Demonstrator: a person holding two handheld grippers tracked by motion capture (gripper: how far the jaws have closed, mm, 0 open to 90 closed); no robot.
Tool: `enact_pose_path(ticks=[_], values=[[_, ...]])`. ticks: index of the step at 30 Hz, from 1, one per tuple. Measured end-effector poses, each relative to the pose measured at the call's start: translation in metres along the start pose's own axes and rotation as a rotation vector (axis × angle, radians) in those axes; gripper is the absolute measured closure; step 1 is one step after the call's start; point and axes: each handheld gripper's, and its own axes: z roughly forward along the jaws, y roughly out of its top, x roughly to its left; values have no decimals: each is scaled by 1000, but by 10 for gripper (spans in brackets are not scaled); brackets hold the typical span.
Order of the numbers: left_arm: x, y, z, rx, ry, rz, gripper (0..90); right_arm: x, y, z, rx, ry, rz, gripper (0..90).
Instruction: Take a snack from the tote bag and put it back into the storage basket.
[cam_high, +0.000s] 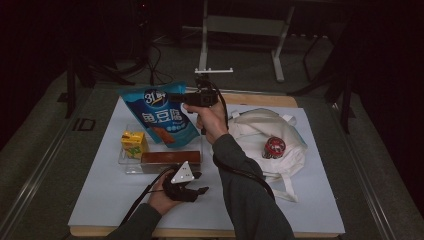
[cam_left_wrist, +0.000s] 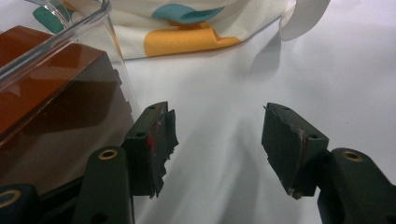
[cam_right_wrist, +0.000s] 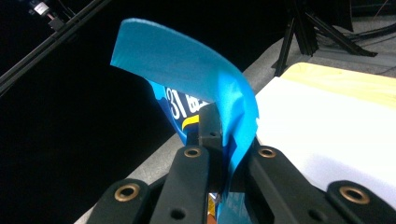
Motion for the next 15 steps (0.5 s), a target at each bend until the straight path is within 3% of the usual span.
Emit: enact_pose_path(ticks=[15], values=[[-3, -1, -2, -13, 22, 20, 433, -9, -7, 22, 18, -8, 33, 890]])
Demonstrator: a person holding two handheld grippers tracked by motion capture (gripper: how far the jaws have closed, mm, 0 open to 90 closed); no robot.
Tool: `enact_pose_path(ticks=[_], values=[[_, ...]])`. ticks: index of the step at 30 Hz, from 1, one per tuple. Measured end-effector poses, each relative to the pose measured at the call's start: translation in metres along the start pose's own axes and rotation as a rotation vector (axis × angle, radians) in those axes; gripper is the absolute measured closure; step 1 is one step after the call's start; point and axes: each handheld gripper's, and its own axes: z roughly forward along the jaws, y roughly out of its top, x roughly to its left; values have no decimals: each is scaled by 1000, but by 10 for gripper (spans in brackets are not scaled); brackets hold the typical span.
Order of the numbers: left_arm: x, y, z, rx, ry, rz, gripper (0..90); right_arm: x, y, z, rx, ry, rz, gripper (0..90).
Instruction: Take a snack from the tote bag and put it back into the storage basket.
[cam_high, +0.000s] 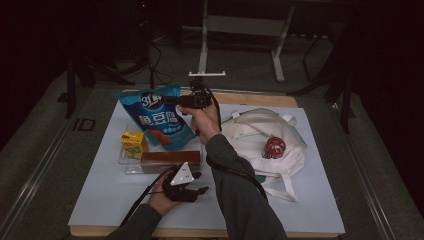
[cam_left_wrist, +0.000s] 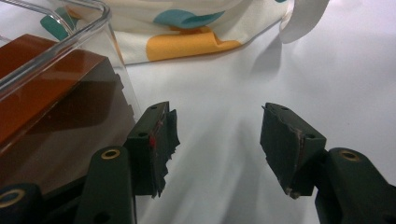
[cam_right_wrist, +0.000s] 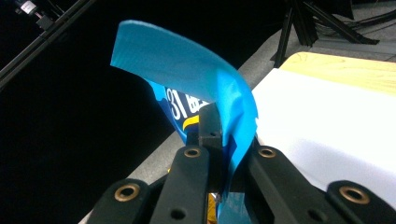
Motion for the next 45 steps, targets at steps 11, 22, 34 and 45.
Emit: enact_pose_path(ticks=[11, 22, 34, 45], values=[[-1, 0, 0, -8, 4, -2, 430, -14, -3, 7, -1, -7, 0, 891], [-2, 0, 0, -2, 11, 8, 430, -28, -8, -6, 19, -40, -26, 887], [-2, 0, 0, -1, 10, 4, 429, -27, -13, -17, 85, -104, -104, 828], [-2, 0, 0, 6, 9, 7, 428, -29, -20, -26, 105, -192, -148, 739]])
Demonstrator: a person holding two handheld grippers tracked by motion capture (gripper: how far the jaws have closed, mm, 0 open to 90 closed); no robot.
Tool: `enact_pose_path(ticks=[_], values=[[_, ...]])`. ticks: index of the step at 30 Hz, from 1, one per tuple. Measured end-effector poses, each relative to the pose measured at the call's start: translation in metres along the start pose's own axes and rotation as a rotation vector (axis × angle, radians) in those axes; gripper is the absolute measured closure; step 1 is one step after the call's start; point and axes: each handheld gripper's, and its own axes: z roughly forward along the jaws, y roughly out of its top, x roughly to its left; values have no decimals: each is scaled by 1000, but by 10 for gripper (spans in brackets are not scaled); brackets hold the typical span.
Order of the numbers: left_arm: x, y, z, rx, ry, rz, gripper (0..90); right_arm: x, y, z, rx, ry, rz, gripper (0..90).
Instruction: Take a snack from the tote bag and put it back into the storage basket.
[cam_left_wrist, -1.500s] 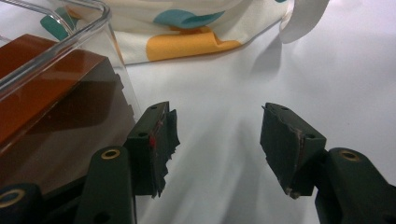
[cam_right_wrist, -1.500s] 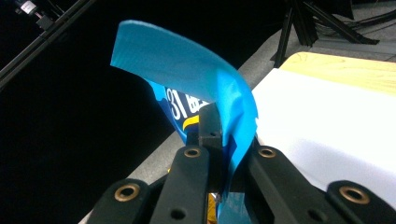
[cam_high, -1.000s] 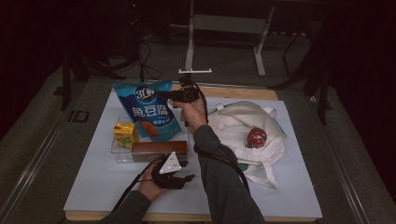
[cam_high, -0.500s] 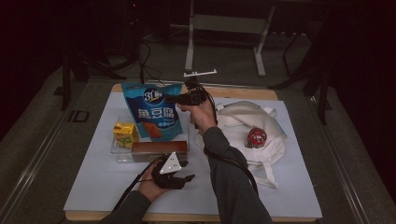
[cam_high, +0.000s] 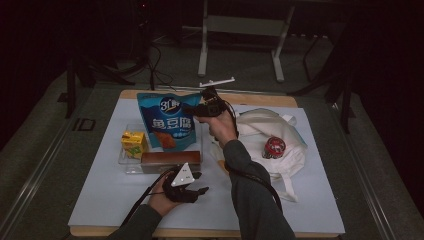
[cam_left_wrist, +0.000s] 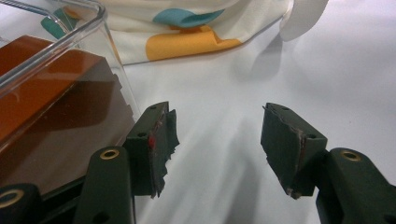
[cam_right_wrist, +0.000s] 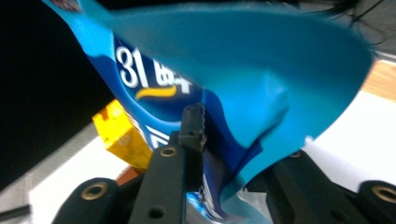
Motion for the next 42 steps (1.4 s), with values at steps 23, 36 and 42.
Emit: enact_pose_path(ticks=[23, 36, 42], values=[[0, 0, 0, 2, 3, 1, 423, 4, -34, 6, 141, -105, -133, 750], [0, 0, 0, 2, -1, -2, 423, 19, -30, 23, 148, -87, -165, 804], [1, 0, 0, 3, -1, -1, 423, 26, -25, 35, 156, -60, -180, 811]])
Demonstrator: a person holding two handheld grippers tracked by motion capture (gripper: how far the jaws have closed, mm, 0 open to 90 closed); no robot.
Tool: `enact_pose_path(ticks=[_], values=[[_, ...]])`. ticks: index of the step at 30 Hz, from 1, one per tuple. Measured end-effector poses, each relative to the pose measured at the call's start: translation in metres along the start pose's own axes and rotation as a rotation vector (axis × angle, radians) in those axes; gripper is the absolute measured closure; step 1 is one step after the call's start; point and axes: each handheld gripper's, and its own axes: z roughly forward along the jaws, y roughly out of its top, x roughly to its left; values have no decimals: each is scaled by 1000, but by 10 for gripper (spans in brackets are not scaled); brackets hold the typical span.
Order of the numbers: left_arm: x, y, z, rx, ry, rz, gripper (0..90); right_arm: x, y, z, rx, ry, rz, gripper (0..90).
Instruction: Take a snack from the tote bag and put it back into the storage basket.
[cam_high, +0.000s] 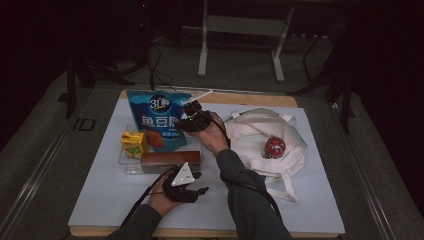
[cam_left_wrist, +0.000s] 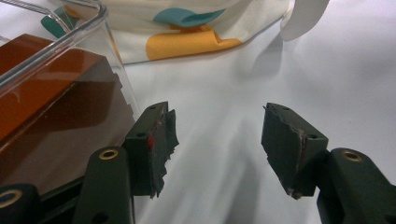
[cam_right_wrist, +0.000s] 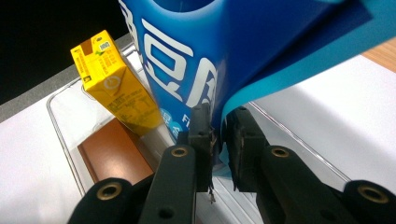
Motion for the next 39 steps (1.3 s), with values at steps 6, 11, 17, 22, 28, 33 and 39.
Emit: enact_pose_path(ticks=[6, 11, 17, 22, 28, 33, 39], values=[[0, 0, 0, -3, -1, -4, 423, 8, 5, 10, -9, 15, 3, 811], [0, 0, 0, -4, -1, -4, 422, 8, 7, 11, -11, 15, 13, 797], [0, 0, 0, -4, -3, -8, 422, 5, 3, 9, -19, 22, 26, 778], [0, 0, 0, -1, -3, -8, 421, 8, 6, 10, -25, -10, -4, 804], [0, 0, 0, -2, -2, -5, 421, 10, 9, 10, -30, -21, -9, 806], [0, 0, 0, -1, -5, -7, 421, 9, 6, 9, -36, -3, -3, 785], [1, 0, 0, 0, -7, -7, 421, 7, 3, 7, -29, 13, 7, 736]])
